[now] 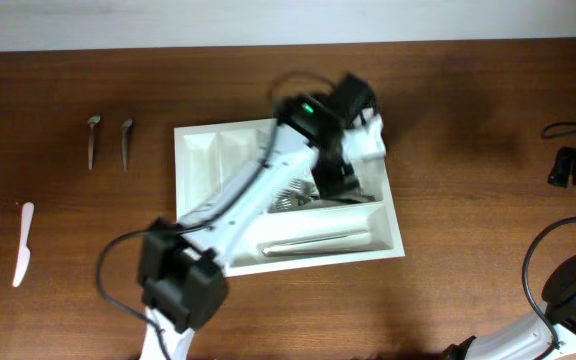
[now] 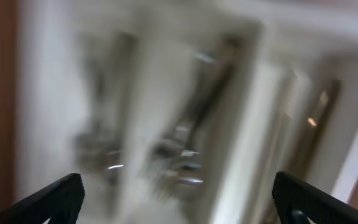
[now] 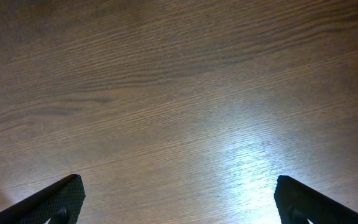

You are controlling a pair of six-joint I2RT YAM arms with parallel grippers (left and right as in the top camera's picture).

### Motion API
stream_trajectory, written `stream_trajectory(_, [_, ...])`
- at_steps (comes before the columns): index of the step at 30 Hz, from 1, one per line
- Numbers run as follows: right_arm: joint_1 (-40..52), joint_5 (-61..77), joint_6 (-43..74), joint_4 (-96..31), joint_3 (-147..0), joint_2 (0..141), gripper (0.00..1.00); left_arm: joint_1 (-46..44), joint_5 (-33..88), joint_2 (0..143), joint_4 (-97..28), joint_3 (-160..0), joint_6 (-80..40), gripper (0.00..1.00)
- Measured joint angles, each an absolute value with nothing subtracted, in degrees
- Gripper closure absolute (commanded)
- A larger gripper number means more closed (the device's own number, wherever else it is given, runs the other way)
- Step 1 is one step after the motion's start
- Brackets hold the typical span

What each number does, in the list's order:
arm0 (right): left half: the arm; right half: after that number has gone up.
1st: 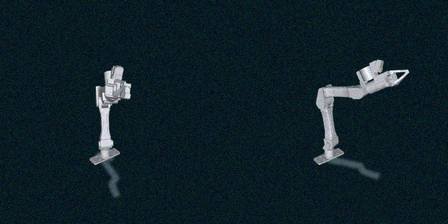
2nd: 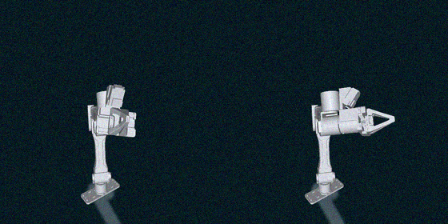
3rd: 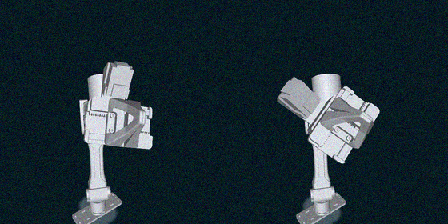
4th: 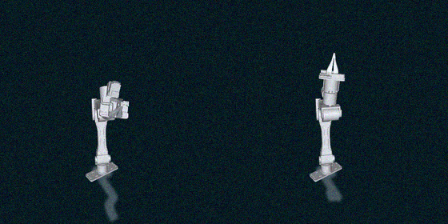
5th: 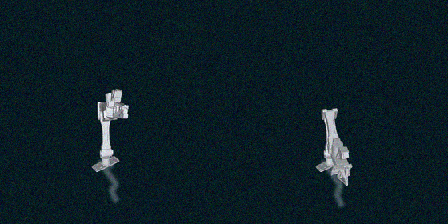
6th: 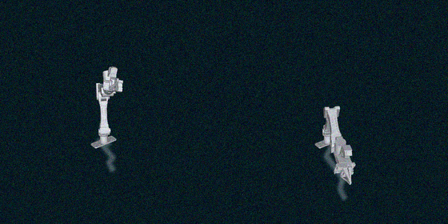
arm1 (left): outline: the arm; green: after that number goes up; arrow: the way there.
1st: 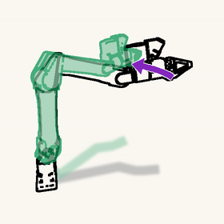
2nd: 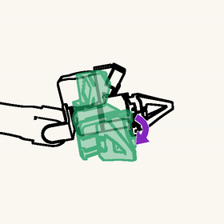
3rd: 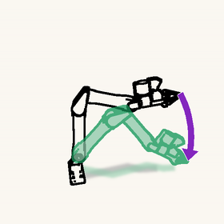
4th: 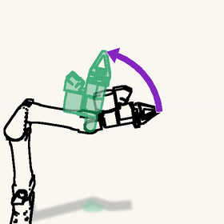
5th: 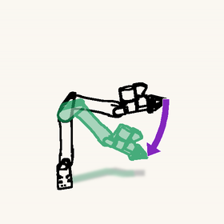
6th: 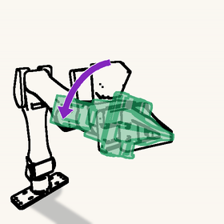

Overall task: Pack container
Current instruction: 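Lower the tongs into the bottom compartment and open the left gripper, then move the left gripper back left above the two small spoons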

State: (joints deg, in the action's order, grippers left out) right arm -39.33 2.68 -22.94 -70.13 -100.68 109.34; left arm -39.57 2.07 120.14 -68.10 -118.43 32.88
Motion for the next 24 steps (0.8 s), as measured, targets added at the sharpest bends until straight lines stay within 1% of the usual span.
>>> stream_trajectory(4, [-39.3, 2.7, -22.9, -70.1, -100.7, 109.3, 0.01, -35.7, 2.6, 114.0, -68.3, -122.1, 31.6, 0.01])
stream_trajectory(7, [-39.3, 2.7, -22.9, -70.1, -100.7, 109.3, 0.01, -33.6, 4.2, 108.9, -71.9, -123.0, 30.9, 0.01])
stream_trajectory(10, [-39.3, 2.7, -22.9, -70.1, -100.7, 109.3, 0.01, -33.0, 5.8, 105.8, -76.3, -123.3, 30.6, 0.01])
stream_trajectory(14, [-39.3, 2.7, -22.9, -70.1, -100.7, 109.4, 0.01, -33.1, 4.8, 105.7, -76.8, -123.3, 29.3, 0.01])
stream_trajectory(17, [-39.3, 2.7, -22.9, -70.1, -100.7, 109.3, 0.01, -32.2, -2.0, 106.3, -73.4, -123.3, 22.4, 0.01])
stream_trajectory(19, [-39.3, 2.7, -22.9, -70.1, -100.7, 109.3, 0.01, -30.3, -8.3, 106.4, -71.0, -123.3, 14.5, 0.01])
stream_trajectory(22, [-39.3, 2.7, -22.9, -70.1, -100.7, 109.3, 0.01, -25.1, -14.5, 106.4, -70.2, -123.3, 5.7, 0.01])
stream_trajectory(24, [-39.3, 2.7, -22.9, -70.1, -100.7, 109.3, 0.01, -21.1, -16.8, 106.4, -70.3, -123.3, 2.1, 0.01])
